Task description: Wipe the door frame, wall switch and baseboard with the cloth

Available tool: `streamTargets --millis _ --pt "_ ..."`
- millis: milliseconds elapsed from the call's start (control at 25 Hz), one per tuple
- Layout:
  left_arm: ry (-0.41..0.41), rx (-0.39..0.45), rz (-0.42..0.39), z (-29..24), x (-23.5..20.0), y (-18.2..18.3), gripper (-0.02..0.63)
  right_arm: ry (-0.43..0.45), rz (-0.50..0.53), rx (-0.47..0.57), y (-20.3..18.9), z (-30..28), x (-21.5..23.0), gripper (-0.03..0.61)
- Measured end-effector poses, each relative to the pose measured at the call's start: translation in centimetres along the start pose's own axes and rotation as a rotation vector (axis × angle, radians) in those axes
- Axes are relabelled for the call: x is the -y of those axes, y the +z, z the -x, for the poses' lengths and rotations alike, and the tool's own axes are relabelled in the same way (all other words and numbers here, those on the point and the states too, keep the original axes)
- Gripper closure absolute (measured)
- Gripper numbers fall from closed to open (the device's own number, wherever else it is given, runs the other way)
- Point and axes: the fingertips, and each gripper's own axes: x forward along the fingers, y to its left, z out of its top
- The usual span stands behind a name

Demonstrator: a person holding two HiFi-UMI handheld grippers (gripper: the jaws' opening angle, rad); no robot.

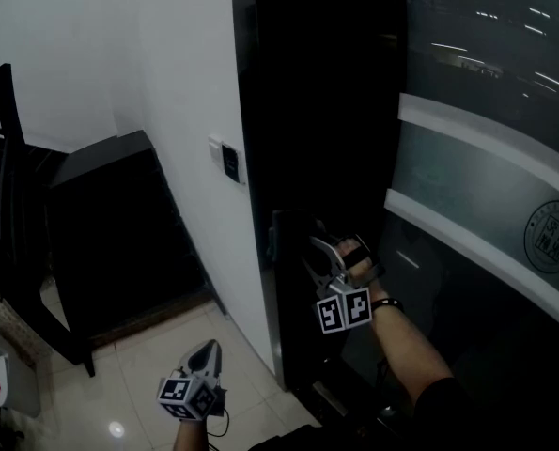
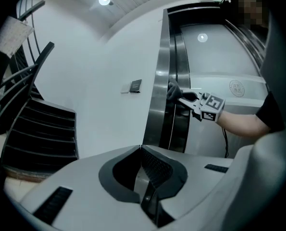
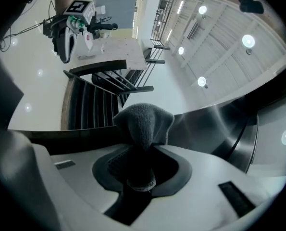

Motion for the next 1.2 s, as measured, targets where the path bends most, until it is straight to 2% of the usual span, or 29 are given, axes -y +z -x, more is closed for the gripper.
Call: streamTargets --millis 160,400,800,1040,1200 --pt "0.012 -0.008 0.050 0.1 -0.7 -0.9 0.623 0.023 -0.002 -0.012 -0.5 1.1 -4.1 0.485" --pt "0.040 -0.026 0.032 -0.2 -1.8 -1.5 0.623 0.064 -0.021 -0.024 -1.1 1.9 -7.0 0.485" --pt "0.046 -0.046 0.030 -0.7 -1.4 -1.9 0.623 0.185 -0.055 -0.026 -2.0 2.5 -12.3 0.485" --pt "0.064 -0.075 -0.020 -0.4 -1.6 -2.8 0.623 0.288 -0.088 -0.040 -2.5 3.3 -16.4 0.485" --pt "0.064 -0.092 -0.009 0.0 -1.4 -3.5 0.623 0.356 -0.104 -0.054 -2.8 3.8 -19.5 0.485"
